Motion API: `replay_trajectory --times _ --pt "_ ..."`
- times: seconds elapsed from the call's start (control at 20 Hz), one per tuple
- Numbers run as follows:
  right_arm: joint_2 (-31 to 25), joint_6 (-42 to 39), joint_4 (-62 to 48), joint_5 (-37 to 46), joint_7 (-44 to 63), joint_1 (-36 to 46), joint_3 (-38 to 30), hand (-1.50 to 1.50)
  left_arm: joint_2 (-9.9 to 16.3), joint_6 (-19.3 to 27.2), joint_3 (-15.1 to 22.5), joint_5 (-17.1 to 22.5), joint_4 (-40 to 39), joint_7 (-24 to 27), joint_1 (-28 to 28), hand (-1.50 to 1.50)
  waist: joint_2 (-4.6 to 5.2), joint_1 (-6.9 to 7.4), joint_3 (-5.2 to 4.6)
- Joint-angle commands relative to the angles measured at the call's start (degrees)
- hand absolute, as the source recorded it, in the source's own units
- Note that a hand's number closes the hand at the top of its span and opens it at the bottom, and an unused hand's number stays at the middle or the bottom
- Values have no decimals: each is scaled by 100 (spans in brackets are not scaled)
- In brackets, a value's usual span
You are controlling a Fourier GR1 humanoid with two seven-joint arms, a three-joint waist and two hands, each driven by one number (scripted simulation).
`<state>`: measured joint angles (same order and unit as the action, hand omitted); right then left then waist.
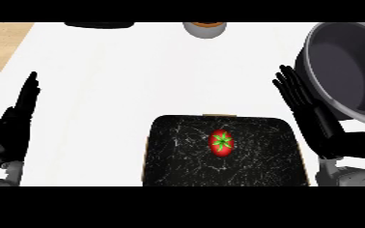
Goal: Pick the tomato from the tray and place it in the pot
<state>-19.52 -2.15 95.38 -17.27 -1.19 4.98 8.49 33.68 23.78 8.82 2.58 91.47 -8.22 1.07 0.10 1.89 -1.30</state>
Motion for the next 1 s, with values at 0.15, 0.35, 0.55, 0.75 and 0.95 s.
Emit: replay_trajectory --times 0.15,0.35,0.55,0.75,0.95 --pt "-524 -641 485 -785 150 586 -765 150 -840 -37 -146 651 412 345 616 0 -24 -231 126" --pt "-2016 -93 110 1289 30 292 -1299 150 -1048 -272 -264 1114 409 525 772 0 -21 -541 72" --pt "-1257 252 462 2151 -1635 -897 -708 -150 -1223 -556 -363 1429 357 674 884 0 -25 -338 134" --pt "-1263 266 1182 2509 -2021 -1383 -536 -150 -1212 -859 -645 1571 -276 743 1378 0 -17 -323 127" --pt "-1844 -4 1672 2946 -1128 -1520 -660 -150 -1467 -691 -347 1306 -51 720 1177 0 -24 -250 124"
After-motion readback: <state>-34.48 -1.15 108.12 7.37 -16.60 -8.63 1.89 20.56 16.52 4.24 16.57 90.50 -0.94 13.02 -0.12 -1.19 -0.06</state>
